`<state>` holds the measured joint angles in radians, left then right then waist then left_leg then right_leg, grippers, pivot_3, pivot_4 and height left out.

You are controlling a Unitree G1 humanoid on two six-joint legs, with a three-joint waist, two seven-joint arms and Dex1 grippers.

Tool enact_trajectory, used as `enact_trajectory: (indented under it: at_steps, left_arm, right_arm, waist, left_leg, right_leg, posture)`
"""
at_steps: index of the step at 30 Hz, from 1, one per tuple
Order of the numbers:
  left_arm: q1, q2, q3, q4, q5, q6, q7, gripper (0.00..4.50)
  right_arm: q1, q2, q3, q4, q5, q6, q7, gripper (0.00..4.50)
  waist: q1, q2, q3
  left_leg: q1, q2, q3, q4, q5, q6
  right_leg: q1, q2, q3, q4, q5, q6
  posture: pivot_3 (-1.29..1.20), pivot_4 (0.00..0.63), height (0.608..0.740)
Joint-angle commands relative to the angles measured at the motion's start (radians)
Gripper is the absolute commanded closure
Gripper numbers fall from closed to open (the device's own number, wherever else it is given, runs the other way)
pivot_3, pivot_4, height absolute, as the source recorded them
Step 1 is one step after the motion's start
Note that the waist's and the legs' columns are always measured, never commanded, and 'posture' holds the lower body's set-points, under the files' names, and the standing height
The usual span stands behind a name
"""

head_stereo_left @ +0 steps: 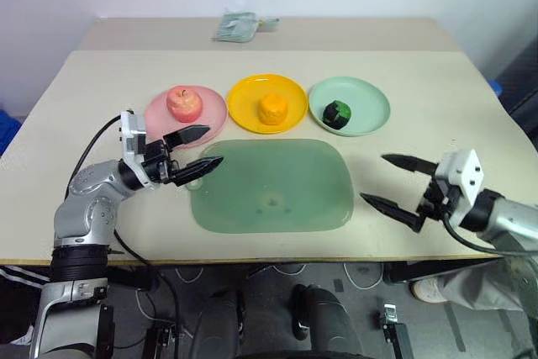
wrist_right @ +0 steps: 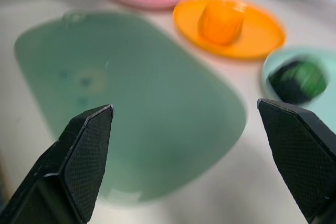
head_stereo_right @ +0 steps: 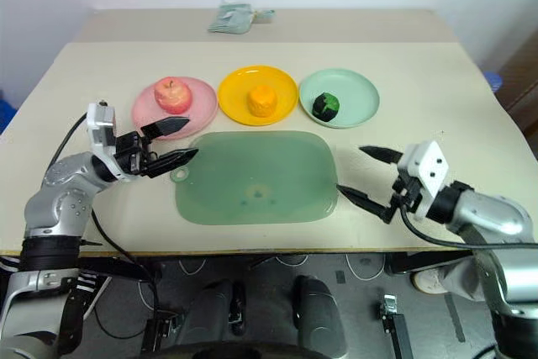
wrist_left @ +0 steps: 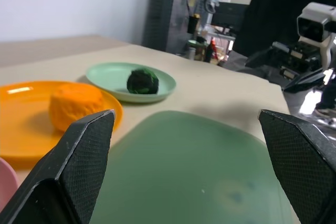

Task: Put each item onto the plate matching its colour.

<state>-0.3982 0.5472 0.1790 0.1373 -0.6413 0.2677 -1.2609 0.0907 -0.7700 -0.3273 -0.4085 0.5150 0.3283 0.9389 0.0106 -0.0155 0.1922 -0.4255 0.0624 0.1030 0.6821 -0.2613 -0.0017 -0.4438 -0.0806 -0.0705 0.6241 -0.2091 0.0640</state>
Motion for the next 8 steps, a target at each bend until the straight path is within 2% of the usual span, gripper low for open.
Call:
enact_trajectory:
  at_steps: [1, 8]
  left_arm:
    - [-0.013, -0.015, 0.004, -0.01, -0.007, -0.018, 0.0, 0.0]
    - [0.039, -0.043, 0.015, -0.06, -0.012, -0.025, 0.03, 0.0]
  right_arm:
    - [-0.018, -0.032, -0.045, -0.045, 0.002, 0.002, -0.018, 0.03]
    - [-0.107, -0.065, 0.006, -0.012, 0.002, 0.031, -0.01, 0.03]
  waist:
    - [0.0, 0.0, 0.0]
    - [0.001, 0.0, 0.0]
  left_leg:
    - [0.0, 0.0, 0.0, 0.001, 0.0, 0.0]
    - [0.0, 0.0, -0.001, 0.0, 0.0, 0.0]
  right_leg:
    - [0.0, 0.0, 0.0, 0.0, 0.0, 0.0]
    - [0.0, 0.001, 0.0, 0.0, 0.001, -0.001]
  posture:
    - [0.0, 0.15, 0.74]
    - [0.0, 0.15, 0.74]
